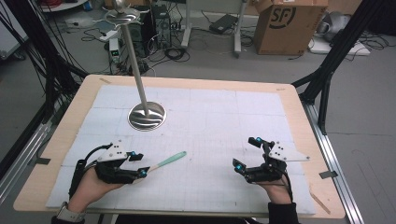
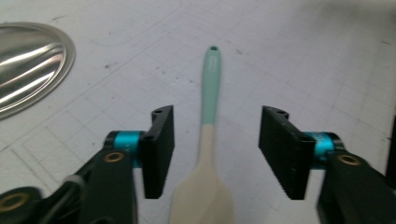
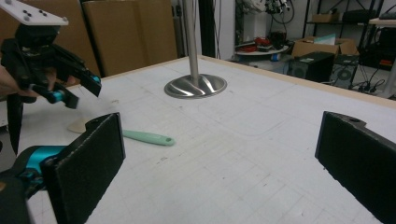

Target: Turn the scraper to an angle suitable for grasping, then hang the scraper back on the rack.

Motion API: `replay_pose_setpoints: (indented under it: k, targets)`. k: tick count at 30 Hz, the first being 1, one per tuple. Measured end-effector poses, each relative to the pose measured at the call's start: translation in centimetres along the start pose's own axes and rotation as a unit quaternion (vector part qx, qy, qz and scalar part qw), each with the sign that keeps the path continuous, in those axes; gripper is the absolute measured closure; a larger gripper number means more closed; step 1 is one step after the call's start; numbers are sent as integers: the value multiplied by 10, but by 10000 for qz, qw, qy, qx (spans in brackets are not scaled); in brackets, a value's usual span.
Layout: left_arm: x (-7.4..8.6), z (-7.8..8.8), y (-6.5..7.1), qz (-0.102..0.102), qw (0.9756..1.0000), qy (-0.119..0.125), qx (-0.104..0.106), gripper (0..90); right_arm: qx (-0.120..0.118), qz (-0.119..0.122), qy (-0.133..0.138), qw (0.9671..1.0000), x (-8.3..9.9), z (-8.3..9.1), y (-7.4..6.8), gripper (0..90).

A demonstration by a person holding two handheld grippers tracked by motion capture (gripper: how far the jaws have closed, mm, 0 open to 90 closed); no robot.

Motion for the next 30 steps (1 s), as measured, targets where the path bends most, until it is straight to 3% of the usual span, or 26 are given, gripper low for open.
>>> replay_pose_setpoints:
  k: [3, 9, 13, 19, 25, 30]
  targets:
    - [-1, 2, 0, 9, 9999, -50, 130, 312, -2, -3, -15, 10000, 0, 0, 0, 3]
    - [-5, 7, 2, -129, 9999, -36, 57, 227, -1, 12, 17, 10000, 0, 0, 0, 3]
    - [-8, 9, 1, -149, 9996, -47, 243, 140, 7, -12, 13, 10000, 0, 1, 1, 3]
    - [-12, 4, -2, -190, 9984, -363, 391, 90, -3, 4, -2, 10000, 1, 0, 0, 3]
    - [-17, -9, -6, -198, 9957, -849, 312, 96, 14, 8, 26, 10000, 1, 1, 1, 3]
    - [-26, -19, -6, -233, 9914, -1248, 310, 194, -2, -13, 12, 10000, 1, 1, 1, 3]
Point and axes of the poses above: each handheld gripper's, and its own axes: z roughly backward along the jaws, x roughly out of its underside, y roughly to its right, the point moved 1 cm from there along -z, roughly forward along the jaws, and after that the axes turned 14 degrees about -y, right-handed, at the moved point
